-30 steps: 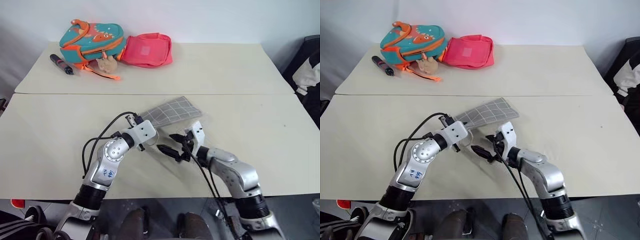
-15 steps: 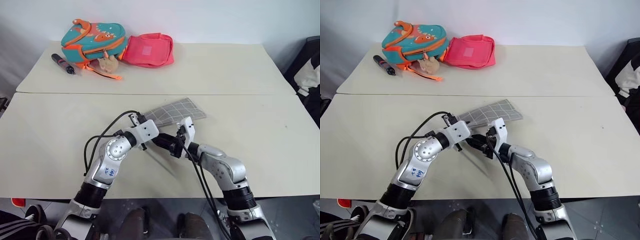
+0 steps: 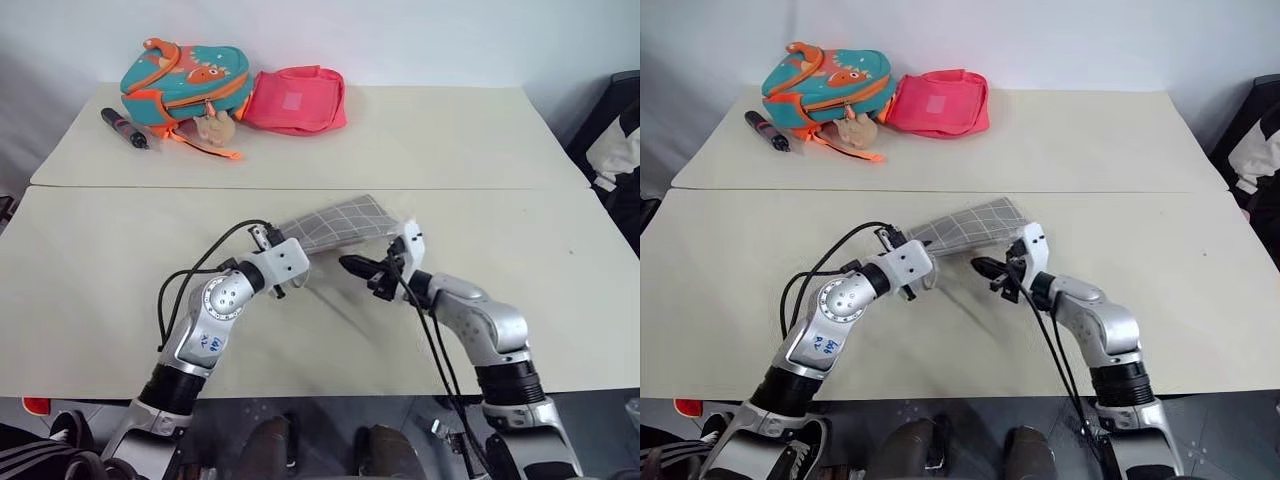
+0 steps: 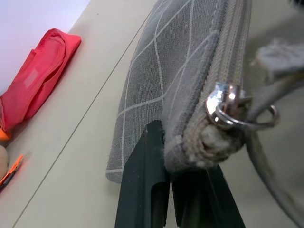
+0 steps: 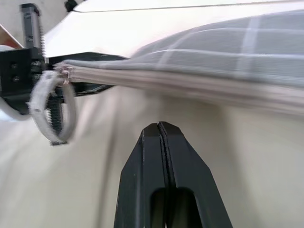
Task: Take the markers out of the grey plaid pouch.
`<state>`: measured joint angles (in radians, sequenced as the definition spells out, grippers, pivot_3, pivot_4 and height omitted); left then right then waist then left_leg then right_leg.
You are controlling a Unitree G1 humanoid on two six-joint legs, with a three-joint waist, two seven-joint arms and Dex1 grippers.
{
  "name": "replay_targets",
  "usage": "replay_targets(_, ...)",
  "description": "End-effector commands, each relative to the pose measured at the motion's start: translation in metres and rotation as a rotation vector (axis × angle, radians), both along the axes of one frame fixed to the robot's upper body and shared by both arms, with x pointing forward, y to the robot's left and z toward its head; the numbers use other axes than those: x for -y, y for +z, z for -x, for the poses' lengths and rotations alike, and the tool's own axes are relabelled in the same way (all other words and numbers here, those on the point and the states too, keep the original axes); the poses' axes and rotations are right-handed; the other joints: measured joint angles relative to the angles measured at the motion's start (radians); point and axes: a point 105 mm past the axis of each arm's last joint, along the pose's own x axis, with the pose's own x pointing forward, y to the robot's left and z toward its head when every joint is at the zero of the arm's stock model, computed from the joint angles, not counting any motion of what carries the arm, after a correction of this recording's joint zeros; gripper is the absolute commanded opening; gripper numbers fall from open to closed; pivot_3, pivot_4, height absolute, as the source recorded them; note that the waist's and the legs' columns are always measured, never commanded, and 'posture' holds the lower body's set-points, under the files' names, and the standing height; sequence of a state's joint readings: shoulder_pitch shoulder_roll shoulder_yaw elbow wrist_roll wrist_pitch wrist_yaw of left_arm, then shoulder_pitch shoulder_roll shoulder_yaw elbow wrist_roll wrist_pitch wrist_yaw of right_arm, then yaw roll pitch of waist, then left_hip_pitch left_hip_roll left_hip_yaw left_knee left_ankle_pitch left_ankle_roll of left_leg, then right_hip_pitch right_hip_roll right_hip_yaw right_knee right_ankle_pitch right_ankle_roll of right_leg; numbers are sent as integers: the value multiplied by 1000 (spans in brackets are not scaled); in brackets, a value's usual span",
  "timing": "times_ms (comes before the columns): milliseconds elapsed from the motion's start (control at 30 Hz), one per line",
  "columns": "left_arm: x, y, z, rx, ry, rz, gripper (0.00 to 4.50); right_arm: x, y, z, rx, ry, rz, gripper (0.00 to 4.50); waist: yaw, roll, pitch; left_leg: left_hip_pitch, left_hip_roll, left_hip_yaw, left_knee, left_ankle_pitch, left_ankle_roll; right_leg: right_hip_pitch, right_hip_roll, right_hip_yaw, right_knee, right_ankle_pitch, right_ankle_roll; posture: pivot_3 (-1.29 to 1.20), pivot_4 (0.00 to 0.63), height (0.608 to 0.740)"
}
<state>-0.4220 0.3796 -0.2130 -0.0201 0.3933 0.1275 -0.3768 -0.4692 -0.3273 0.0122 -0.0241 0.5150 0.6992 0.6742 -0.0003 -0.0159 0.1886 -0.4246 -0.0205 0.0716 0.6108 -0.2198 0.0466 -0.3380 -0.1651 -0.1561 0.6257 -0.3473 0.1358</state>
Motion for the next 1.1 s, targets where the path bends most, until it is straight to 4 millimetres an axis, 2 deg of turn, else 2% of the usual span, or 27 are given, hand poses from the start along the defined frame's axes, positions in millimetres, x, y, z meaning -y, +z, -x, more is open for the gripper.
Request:
replay_targets(33, 2, 7, 0, 35, -9, 12, 0, -3, 5, 2, 38, 23, -23, 22, 0, 0, 0, 0, 0, 0, 0, 0, 0, 0, 0, 0, 0, 0, 0, 0, 150, 740)
replay_targets(200, -1, 10, 3, 44, -15, 25, 0, 6, 7, 0, 62, 15, -8, 22, 0, 0, 0, 0, 0, 0, 0, 0, 0, 0, 0, 0, 0, 0, 0, 0, 150, 740)
replay_targets(267, 1, 12, 2, 50, -24, 20, 0, -4, 10, 7, 21, 61, -89, 373, 0, 0, 0, 0, 0, 0, 0, 0, 0, 0, 0, 0, 0, 0, 0, 0, 150, 740)
replay_targets(367, 4, 19, 0, 66, -37, 11, 0, -23, 10, 17, 13, 112, -106, 1205, 0, 0, 0, 0, 0, 0, 0, 0, 0, 0, 0, 0, 0, 0, 0, 0, 150, 740)
replay_targets(467, 9, 22, -1, 83, -57, -14, 0, -41, 3, 30, -29, 178, -105, 2259, 0, 0, 0, 0, 0, 0, 0, 0, 0, 0, 0, 0, 0, 0, 0, 0, 150, 740)
replay_targets(567, 14, 22, 1, 85, -77, -23, 0, -48, 0, 30, -13, 164, -87, 3248, 0, 0, 0, 0, 0, 0, 0, 0, 0, 0, 0, 0, 0, 0, 0, 0, 150, 740)
replay_targets(767, 16, 21, 4, 79, -81, -21, 0, -53, 4, 21, -33, 114, -147, 3248, 0, 0, 0, 0, 0, 0, 0, 0, 0, 0, 0, 0, 0, 0, 0, 0, 150, 740)
replay_targets(900, 16, 19, 6, 72, -81, -19, 0, -59, 0, 27, -33, 160, -120, 3248, 0, 0, 0, 0, 0, 0, 0, 0, 0, 0, 0, 0, 0, 0, 0, 0, 150, 740)
replay_targets(1067, 18, 18, 8, 67, -82, -13, 0, -71, 6, 21, -22, 168, -139, 3248, -1, 0, 0, 0, 0, 0, 0, 0, 0, -1, 0, 0, 0, 0, 0, 0, 150, 740)
replay_targets(1100, 18, 17, 8, 66, -82, -13, 0, -72, 5, 21, -21, 176, -129, 3074, -1, 0, 0, 0, 0, 0, 0, 0, 0, -1, 0, 0, 0, 0, 0, 0, 150, 740)
